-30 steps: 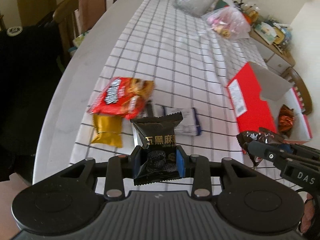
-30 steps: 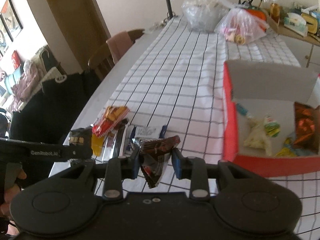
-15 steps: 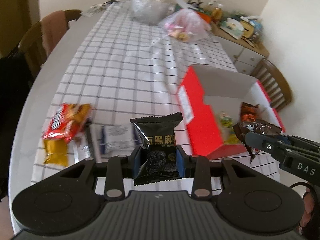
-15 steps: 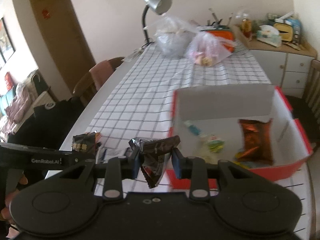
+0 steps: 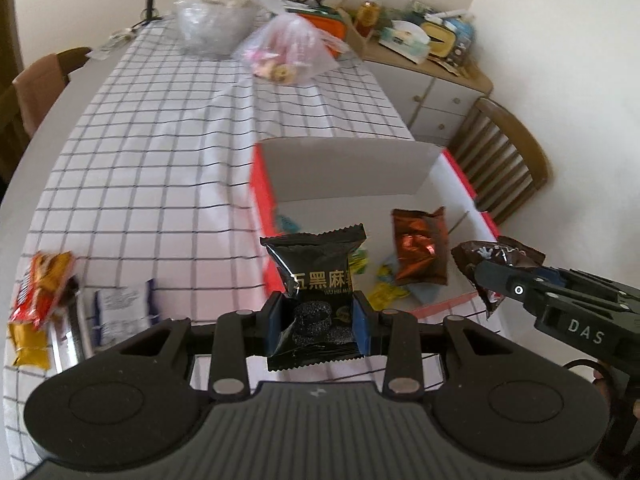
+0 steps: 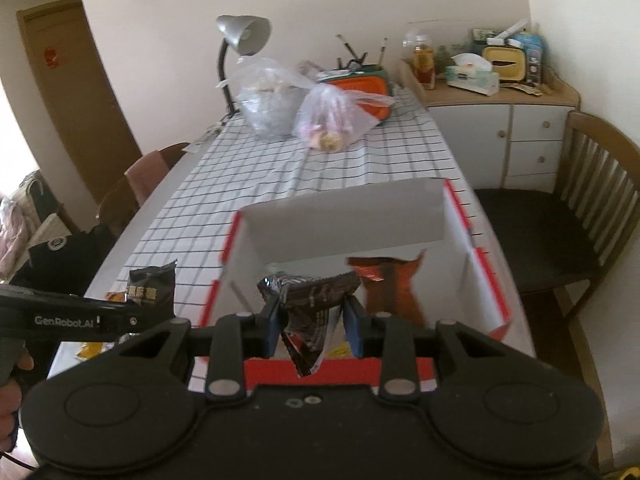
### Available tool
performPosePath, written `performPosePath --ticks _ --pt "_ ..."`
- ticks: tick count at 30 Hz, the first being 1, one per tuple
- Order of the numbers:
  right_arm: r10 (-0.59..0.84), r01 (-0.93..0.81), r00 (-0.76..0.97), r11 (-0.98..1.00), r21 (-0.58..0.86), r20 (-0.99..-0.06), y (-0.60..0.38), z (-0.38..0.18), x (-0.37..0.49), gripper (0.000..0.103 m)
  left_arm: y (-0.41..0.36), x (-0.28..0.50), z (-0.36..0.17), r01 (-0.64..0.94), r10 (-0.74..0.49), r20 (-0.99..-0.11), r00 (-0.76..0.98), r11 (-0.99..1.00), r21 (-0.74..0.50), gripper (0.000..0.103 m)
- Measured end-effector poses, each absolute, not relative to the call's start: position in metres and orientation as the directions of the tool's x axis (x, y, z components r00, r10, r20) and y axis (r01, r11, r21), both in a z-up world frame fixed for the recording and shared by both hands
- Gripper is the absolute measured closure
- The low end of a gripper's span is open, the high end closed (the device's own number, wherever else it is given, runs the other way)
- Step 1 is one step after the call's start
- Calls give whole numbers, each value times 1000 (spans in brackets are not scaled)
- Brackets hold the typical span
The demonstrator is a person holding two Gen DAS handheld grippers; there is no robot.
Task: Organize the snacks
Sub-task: 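Carry the black packet and dark wrapper with both grippers over the red box, then open both grippers to drop the packets into the box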
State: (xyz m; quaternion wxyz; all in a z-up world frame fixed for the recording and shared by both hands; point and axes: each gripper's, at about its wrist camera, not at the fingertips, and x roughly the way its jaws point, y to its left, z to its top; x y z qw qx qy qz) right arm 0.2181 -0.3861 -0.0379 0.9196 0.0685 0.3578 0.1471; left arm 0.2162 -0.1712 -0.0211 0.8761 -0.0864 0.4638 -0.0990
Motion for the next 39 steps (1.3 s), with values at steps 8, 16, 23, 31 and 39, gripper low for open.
performPosePath --ticks 8,16,23,31,39 --pt "305 -197 692 952 236 -654 -411 -48 254 72 -209 250 -24 127 -237 -816 527 972 -200 68" --pt "295 -220 660 955 197 -691 -406 -64 288 72 -224 295 -38 106 -214 -857 469 977 -185 68" --pt "285 -210 616 958 195 -735 -408 -81 323 72 -228 335 -48 71 -184 -888 422 983 -171 68" --pt "280 -203 581 959 197 -765 -409 -93 356 72 -235 369 -64 39 -137 -913 384 990 -132 68" --pt "274 -216 536 959 184 -799 -400 -106 378 73 -240 395 -93 45 -94 -957 275 995 -85 68"
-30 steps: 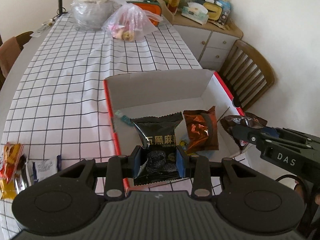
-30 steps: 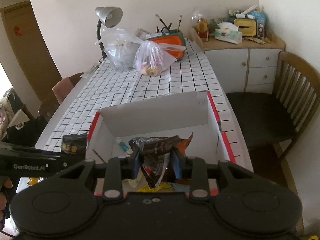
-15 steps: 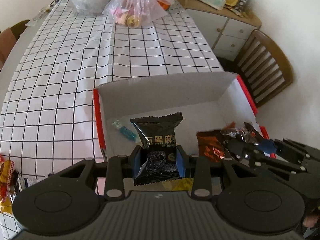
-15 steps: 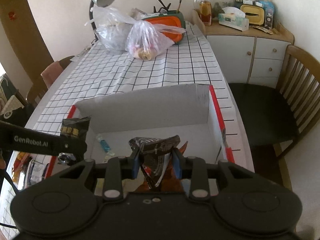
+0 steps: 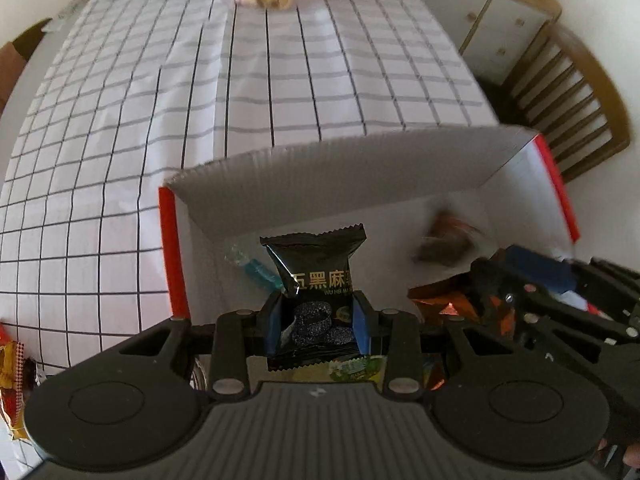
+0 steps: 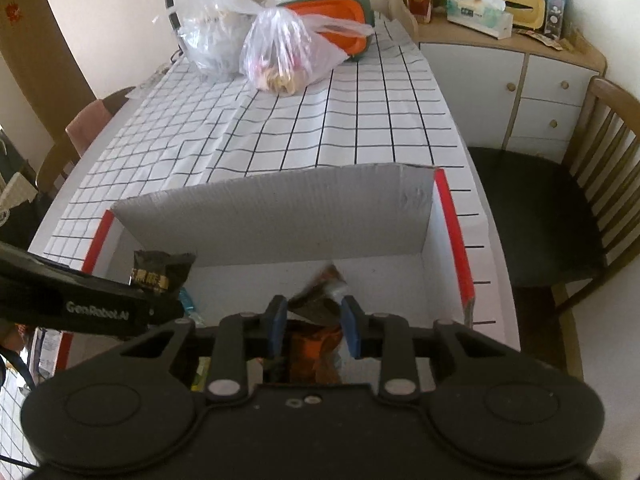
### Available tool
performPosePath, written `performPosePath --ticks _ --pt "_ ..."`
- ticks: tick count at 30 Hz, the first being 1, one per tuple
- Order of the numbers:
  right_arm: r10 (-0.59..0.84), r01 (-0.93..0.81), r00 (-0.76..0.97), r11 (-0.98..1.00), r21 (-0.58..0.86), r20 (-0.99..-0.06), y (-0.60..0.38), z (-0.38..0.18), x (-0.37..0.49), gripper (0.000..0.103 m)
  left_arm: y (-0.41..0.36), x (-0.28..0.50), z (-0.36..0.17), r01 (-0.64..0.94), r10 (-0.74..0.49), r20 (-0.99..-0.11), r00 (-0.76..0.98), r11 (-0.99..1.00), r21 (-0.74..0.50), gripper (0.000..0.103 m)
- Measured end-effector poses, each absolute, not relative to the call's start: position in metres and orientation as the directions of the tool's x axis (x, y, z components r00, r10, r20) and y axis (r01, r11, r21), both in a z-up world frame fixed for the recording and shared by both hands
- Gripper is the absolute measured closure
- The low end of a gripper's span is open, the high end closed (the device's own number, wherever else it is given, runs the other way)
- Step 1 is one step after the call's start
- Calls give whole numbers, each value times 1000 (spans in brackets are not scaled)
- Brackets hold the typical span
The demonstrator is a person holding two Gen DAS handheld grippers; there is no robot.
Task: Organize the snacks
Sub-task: 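Open both grippers to drop the packets into the box, then move both grippers back toward the remaining snack pile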
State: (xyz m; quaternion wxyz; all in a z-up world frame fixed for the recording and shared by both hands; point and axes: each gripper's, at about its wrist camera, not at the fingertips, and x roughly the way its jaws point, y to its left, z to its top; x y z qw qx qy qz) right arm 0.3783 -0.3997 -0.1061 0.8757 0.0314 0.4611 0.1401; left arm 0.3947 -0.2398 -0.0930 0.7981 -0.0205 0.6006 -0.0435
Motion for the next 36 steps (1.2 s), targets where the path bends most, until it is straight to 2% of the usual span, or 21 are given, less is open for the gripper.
performPosePath --ticks 10,13,15,29,36 --pt "299 -206 519 953 222 -801 -405 -106 381 66 -239 405 -103 26 -86 -969 233 996 -82 66" --pt "303 -203 531 952 228 -791 -408 -102 377 61 -238 404 -99 28 -101 -964 245 995 -98 59" --pt "308 -203 540 951 234 -783 -410 -98 374 61 -237 401 -95 29 -112 -959 260 994 -108 54" --pt "350 -254 583 936 245 -734 -406 -68 338 59 -227 356 -52 49 -146 -900 411 989 -138 50" --pt "383 -289 605 923 255 -698 -399 -51 315 46 -216 328 -32 51 -155 -864 479 988 -149 49"
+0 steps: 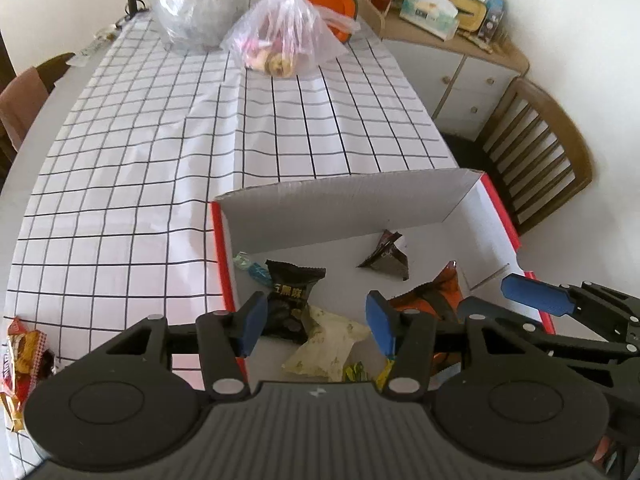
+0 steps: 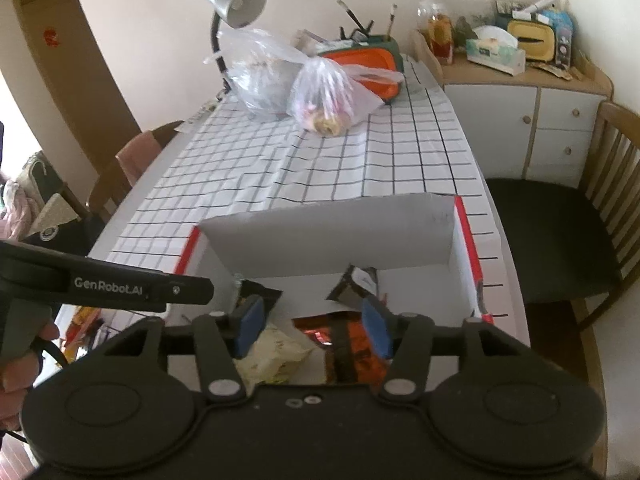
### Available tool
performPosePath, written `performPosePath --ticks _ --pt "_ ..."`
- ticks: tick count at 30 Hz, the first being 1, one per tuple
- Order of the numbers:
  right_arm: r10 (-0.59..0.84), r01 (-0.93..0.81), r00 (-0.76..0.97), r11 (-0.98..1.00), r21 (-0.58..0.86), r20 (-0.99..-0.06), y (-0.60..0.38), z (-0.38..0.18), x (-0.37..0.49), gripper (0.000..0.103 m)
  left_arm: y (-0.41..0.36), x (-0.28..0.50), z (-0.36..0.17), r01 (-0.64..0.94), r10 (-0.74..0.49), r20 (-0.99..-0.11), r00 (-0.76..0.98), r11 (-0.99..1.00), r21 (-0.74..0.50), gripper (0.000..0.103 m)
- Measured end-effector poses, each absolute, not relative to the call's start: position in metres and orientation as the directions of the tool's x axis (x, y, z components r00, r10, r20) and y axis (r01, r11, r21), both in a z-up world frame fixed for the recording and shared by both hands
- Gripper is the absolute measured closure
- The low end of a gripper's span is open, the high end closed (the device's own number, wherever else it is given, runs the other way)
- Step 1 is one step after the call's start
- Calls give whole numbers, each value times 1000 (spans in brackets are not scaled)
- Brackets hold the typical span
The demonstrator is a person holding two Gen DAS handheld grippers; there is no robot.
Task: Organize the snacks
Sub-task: 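Move both grippers back toward the remaining snack pile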
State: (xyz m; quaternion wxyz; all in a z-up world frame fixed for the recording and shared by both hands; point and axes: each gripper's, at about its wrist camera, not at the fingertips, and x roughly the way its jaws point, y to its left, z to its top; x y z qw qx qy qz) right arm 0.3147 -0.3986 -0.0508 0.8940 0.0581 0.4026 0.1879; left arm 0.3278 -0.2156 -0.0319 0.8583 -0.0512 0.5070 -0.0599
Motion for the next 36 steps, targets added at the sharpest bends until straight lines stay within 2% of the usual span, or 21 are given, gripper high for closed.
performPosePath --ticks 7,12,17,22,24,28,36 --pt "406 -324 625 912 251 -666 -390 -34 293 31 -203 301 -15 40 -157 -824 544 986 -161 48" --pt "420 -345 641 905 247 -642 -384 -24 278 23 -193 276 -2 41 -148 -781 607 987 -155 44" --pt "445 -381 640 892 245 -626 -372 -19 264 18 -182 250 6 47 -148 -743 653 987 -155 33" --pt "463 -407 637 881 241 -616 -355 -18 253 13 -167 232 8 44 -150 -731 665 986 -162 32" --pt "466 -407 639 880 246 -612 -348 -18 250 6 -159 225 7 36 -147 -729 668 986 -165 32" --pt "480 -408 640 874 265 -600 -333 -17 242 3 -137 214 4 21 -142 -722 677 984 -174 26" --pt "482 -422 643 872 249 -596 -289 -23 229 0 -82 191 1 6 -133 -712 689 984 -177 25"
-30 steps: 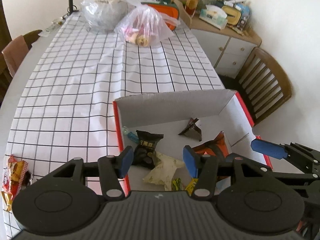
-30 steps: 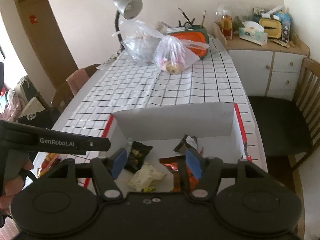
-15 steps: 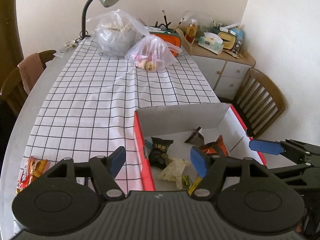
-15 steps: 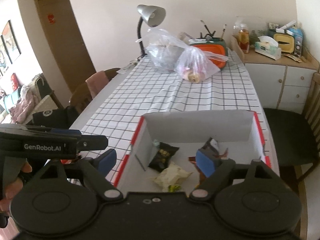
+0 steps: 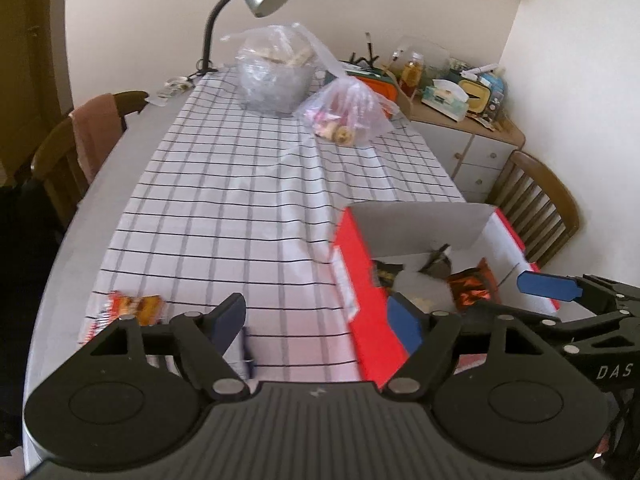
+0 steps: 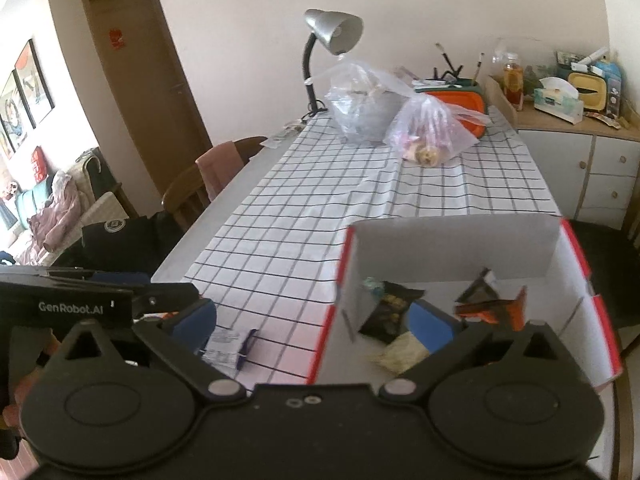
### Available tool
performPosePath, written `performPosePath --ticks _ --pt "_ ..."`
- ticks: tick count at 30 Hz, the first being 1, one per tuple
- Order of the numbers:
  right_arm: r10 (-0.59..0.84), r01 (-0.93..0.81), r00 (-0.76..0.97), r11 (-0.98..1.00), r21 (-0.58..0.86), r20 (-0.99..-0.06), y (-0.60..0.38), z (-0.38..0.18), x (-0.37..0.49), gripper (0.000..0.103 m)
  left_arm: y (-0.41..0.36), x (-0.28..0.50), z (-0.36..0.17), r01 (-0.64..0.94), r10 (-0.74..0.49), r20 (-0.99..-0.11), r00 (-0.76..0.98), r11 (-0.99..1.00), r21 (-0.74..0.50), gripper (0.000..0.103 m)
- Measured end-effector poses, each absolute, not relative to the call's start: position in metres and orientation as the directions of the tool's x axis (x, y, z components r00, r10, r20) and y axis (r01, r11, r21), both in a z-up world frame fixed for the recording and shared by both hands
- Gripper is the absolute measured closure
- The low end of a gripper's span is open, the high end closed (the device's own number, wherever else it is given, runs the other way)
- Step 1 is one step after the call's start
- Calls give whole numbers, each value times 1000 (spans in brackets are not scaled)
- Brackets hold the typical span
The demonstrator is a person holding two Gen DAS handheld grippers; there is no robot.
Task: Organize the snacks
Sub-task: 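Move both grippers back toward the remaining snack pile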
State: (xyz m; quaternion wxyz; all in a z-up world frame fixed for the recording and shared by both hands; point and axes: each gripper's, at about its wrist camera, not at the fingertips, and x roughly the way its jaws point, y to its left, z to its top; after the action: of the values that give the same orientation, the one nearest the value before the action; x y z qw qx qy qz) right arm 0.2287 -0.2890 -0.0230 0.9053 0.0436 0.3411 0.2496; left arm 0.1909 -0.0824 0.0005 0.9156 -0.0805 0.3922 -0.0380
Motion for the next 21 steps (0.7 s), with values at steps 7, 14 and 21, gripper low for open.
performPosePath --ticks 7,14,21 --pt "467 -417 630 878 236 -620 -244 -32 221 0 -25 176 -6 -37 -95 -721 686 986 -164 25" --pt "451 -419 595 880 223 -665 -200 -54 221 0 28 169 -24 -83 -60 -757 651 985 -150 25" --pt "417 -402 568 893 203 -709 -165 -80 226 0 71 168 -49 -119 -31 -797 603 984 -129 25"
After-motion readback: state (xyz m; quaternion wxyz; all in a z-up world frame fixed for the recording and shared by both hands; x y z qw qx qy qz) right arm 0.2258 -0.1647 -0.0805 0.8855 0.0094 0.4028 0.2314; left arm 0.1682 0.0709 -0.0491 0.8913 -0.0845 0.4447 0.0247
